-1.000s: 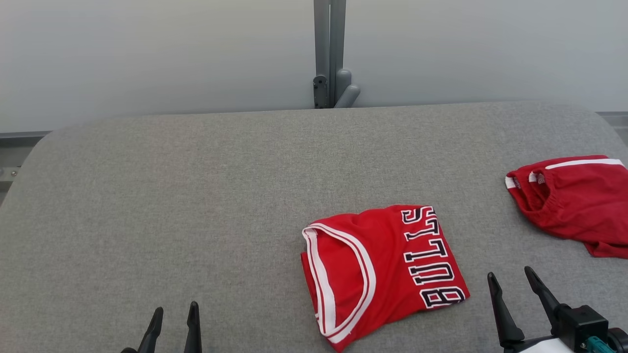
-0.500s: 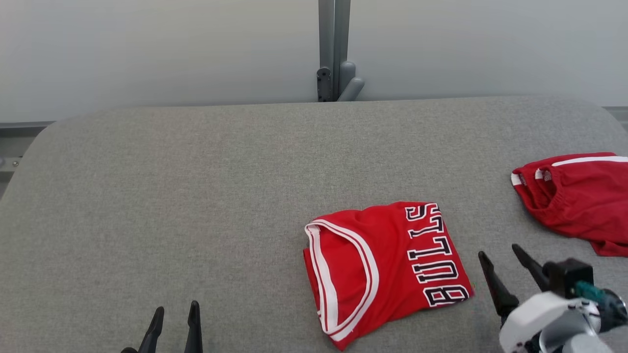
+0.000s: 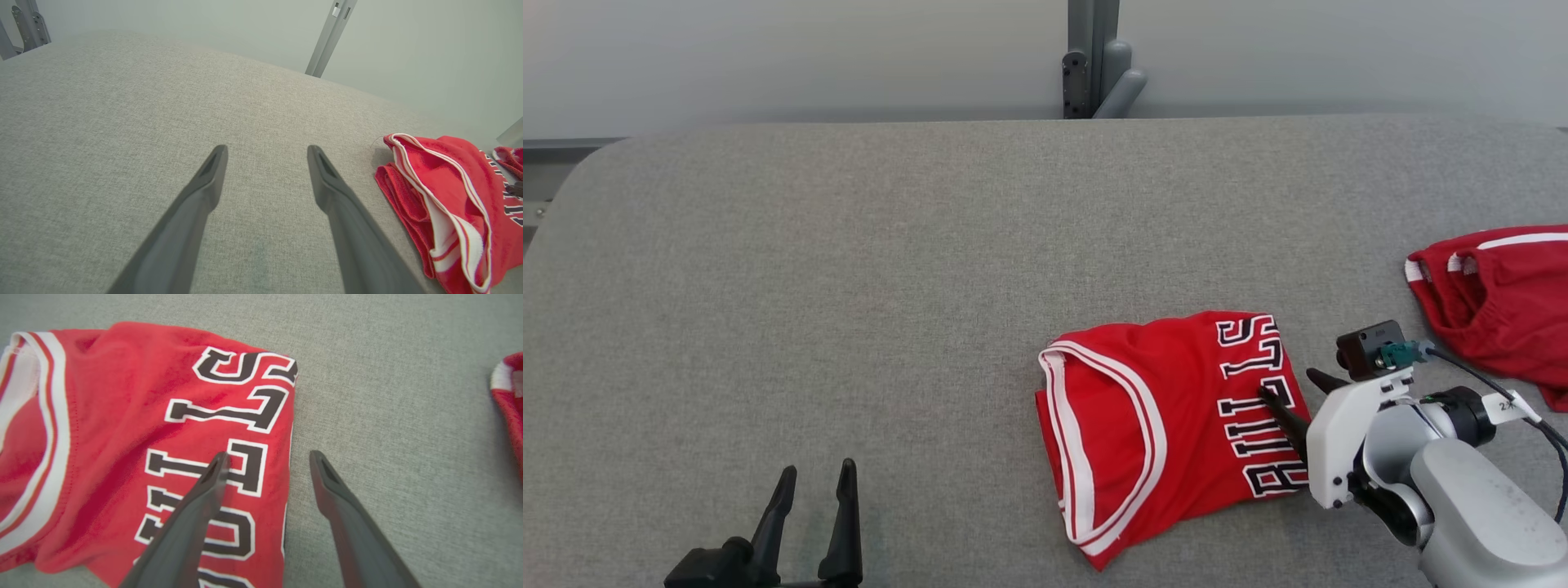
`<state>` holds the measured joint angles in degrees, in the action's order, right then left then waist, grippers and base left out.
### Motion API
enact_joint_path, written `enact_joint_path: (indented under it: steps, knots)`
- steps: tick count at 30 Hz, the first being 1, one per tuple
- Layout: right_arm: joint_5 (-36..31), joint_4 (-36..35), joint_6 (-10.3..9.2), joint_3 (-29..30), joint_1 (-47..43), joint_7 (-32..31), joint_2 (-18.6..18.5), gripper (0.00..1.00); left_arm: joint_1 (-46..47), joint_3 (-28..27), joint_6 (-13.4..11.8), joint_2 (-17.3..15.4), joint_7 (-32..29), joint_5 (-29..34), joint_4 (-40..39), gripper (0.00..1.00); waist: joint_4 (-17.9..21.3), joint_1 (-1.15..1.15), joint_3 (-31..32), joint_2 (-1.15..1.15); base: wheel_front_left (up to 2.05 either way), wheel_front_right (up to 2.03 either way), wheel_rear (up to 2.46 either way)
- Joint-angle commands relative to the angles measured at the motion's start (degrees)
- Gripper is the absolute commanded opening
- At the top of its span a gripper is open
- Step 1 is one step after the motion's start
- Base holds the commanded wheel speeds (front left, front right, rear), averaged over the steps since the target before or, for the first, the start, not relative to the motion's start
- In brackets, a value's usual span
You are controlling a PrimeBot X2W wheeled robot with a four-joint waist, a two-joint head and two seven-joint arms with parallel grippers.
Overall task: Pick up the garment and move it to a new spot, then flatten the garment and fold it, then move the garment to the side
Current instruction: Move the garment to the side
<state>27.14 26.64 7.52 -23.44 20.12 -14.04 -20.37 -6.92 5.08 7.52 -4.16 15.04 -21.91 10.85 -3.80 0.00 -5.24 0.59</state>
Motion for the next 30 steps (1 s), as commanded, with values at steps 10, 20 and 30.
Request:
enact_joint_path:
  steps: [10, 20, 30]
  knots:
    - [7.94, 11.88, -0.08, -6.24, 6.70, -0.23, 2.97, 0.00, 3.15, 0.59, -0.05, -0.78, 0.15, -0.36, -0.17, 1.00, -1.30, 0.00, -4.95, -0.59, 0.00, 0.00, 0.00]
    - [17.97, 8.14, -0.14, -10.95, 11.74, 1.77, -2.46, 0.00, 3.00, -0.22, -0.05, -1.17, 0.15, -0.15, -0.50, 1.00, 3.51, 0.00, -5.11, -0.59, 0.00, 0.00, 0.00]
    - [21.49, -0.11, -0.08, -8.80, 18.99, -6.24, -13.17, 0.00, 3.36, 0.30, -0.05, -1.43, 0.15, -0.25, -0.14, 1.00, 8.48, 0.00, -4.87, -0.59, 0.00, 0.00, 0.00]
